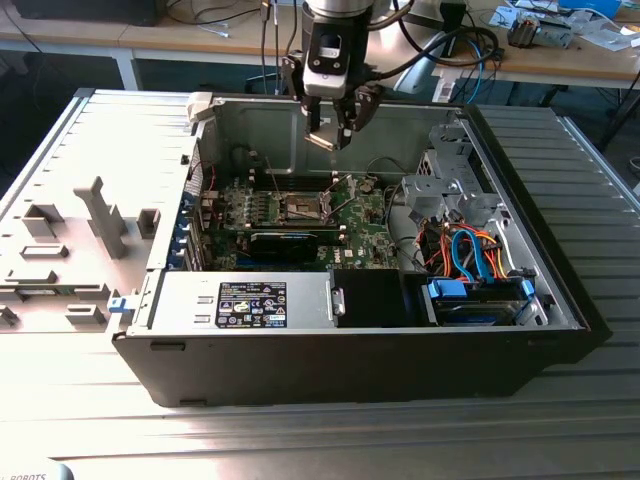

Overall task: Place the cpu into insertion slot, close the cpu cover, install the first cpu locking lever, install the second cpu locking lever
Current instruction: 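Place the cpu into insertion slot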

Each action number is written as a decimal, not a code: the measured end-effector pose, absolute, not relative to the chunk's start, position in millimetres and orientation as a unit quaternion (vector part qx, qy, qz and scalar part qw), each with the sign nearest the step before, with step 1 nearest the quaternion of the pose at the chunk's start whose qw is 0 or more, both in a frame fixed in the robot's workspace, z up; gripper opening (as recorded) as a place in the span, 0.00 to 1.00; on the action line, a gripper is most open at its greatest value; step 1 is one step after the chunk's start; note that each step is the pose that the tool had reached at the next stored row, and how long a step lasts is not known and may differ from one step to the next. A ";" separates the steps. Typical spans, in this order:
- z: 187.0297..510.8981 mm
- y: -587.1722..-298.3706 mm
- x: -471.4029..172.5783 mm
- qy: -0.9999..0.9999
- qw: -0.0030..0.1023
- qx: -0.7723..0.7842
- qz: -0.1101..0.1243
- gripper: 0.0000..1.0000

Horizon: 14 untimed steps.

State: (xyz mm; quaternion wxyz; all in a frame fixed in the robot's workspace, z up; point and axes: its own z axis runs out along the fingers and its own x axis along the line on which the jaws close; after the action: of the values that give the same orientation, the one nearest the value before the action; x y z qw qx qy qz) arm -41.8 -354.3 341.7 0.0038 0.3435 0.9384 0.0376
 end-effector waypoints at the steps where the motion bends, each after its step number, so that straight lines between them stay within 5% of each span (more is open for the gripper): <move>1: 341.6 -354.3 -41.8 0.937 0.004 0.346 0.038 0.54; 14: 340.5 -354.3 -41.8 0.929 0.005 0.367 0.038 0.54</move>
State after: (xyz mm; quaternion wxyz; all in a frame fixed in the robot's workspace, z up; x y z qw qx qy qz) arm -41.8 -354.3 340.5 0.0047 0.3669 0.9295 0.0375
